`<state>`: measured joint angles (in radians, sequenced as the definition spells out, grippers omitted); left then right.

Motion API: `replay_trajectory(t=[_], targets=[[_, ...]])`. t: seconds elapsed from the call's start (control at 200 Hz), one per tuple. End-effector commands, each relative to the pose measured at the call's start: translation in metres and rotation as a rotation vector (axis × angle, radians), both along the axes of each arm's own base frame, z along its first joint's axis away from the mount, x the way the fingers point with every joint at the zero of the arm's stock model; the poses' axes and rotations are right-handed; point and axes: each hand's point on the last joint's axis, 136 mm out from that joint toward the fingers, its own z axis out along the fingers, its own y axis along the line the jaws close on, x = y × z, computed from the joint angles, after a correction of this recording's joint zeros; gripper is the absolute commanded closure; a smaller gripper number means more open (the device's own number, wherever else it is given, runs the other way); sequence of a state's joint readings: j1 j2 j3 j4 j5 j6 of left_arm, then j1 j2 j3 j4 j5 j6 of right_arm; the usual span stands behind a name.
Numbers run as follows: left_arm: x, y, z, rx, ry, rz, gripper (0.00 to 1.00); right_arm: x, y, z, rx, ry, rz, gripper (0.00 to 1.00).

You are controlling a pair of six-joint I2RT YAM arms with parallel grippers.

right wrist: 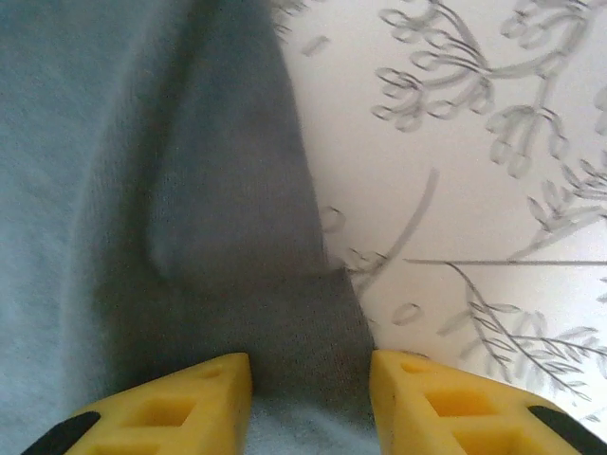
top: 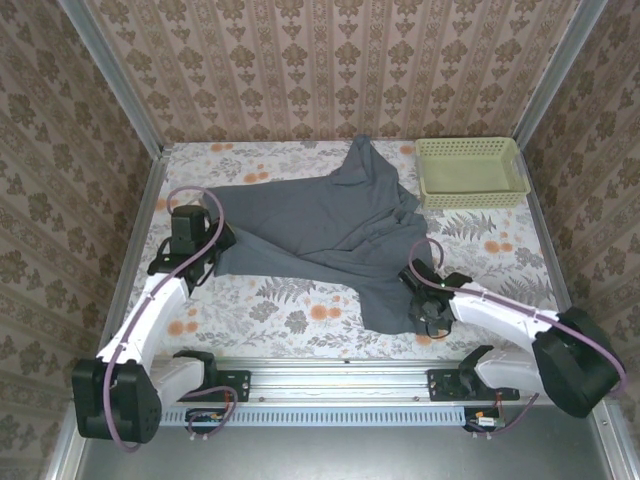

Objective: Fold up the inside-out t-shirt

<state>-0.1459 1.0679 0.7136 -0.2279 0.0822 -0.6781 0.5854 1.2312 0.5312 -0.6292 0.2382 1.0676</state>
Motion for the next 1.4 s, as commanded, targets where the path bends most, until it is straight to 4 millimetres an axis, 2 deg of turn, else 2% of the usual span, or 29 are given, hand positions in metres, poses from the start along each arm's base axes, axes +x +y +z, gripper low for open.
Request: replay_trajectory(t=[0.0, 0.075, 0.22, 0.4, 0.54, 0.78, 0.92, 1.045, 1.12, 1.185, 1.25, 1.395], targets=[[0.012, 0.003, 0.010, -0.046, -0.035, 0.011, 1.00, 0.016, 0.018, -0.003, 0.029, 0.000, 0.065, 0.59], [0.018, 0.004, 0.010, -0.059, -0.037, 0.009, 1.00, 0.030, 0.024, 0.001, 0.025, -0.005, 0.106, 0.58], [0.029, 0.008, 0.002, -0.091, -0.010, 0.014, 1.00, 0.041, 0.012, 0.007, 0.011, 0.023, 0.112, 0.55], [0.035, 0.019, -0.016, -0.082, 0.047, 0.043, 1.00, 0.019, -0.005, 0.016, -0.044, 0.057, 0.102, 0.51], [0.041, 0.027, -0.033, -0.105, 0.072, 0.074, 1.00, 0.000, -0.003, 0.011, -0.013, 0.075, 0.080, 0.51], [0.044, 0.026, -0.028, -0.109, 0.062, 0.064, 1.00, -0.018, 0.013, -0.005, -0.001, 0.130, 0.073, 0.51], [0.042, 0.029, -0.027, -0.104, 0.058, 0.073, 1.00, -0.016, 0.019, -0.017, 0.003, 0.142, 0.070, 0.52], [0.042, 0.029, -0.023, -0.140, 0.037, 0.069, 1.00, -0.011, 0.016, -0.016, -0.033, 0.128, 0.081, 0.59], [0.042, 0.029, -0.018, -0.175, 0.007, 0.065, 1.00, -0.010, 0.013, -0.016, -0.045, 0.122, 0.079, 0.81], [0.042, 0.030, -0.013, -0.216, -0.025, 0.065, 1.00, -0.010, 0.011, -0.011, -0.046, 0.103, 0.074, 0.94], [0.042, 0.032, -0.008, -0.248, -0.056, 0.065, 1.00, -0.006, 0.006, 0.002, -0.063, 0.067, 0.066, 1.00], [0.046, 0.030, 0.008, -0.278, -0.118, 0.030, 1.00, 0.003, -0.016, 0.053, -0.149, -0.044, 0.055, 1.00]])
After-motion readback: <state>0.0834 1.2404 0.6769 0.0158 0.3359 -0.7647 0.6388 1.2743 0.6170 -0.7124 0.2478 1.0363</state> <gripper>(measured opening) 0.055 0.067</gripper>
